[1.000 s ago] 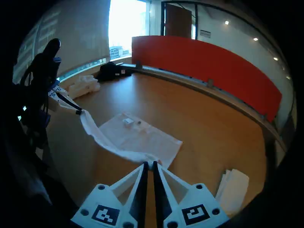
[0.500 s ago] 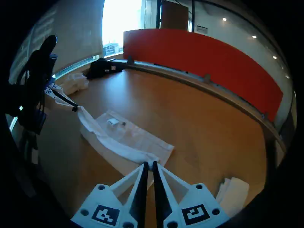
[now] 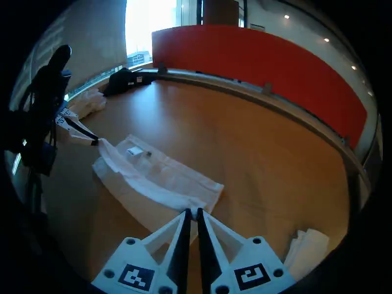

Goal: Fold towel

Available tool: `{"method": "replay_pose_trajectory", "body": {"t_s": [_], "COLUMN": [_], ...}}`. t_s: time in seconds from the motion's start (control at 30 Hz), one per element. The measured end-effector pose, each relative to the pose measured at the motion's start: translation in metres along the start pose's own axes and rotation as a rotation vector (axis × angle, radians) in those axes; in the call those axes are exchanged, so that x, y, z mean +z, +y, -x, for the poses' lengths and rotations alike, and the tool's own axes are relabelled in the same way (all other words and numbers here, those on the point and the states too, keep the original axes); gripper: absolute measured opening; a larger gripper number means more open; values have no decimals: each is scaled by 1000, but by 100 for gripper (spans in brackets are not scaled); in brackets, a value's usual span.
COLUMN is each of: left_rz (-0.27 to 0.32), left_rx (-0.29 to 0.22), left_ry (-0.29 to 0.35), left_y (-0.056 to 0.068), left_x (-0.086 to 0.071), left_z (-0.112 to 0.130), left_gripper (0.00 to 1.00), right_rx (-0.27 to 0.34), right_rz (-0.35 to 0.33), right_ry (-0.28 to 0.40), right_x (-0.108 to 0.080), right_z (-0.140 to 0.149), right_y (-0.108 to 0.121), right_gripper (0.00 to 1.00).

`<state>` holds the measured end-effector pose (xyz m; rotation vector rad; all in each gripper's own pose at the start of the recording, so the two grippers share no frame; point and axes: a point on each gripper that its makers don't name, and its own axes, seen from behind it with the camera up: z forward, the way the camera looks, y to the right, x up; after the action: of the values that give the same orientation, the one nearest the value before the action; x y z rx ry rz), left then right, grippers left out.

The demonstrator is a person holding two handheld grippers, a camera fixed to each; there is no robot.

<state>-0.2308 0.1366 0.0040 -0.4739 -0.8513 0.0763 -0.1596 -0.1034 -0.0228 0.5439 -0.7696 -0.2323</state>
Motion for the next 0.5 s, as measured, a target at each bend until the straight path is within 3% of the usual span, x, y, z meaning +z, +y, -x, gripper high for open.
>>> {"method": "replay_pose_trajectory", "body": {"t_s": [0.3,0.5], "left_rz": [-21,-40], "left_rx": [-22,-40], "left_ry": [-29,-30], "left_y": [-12,-19], "left_x": [32,44], "left_z": [3,0], "left_gripper": [12,15], "right_rx": [53,75], "right_rz": [29,54], "right_ry": [-19,-21], "right_x": [29,40], "right_z": [3,2], "right_y": [11,17], "right_gripper": [10,13]}}
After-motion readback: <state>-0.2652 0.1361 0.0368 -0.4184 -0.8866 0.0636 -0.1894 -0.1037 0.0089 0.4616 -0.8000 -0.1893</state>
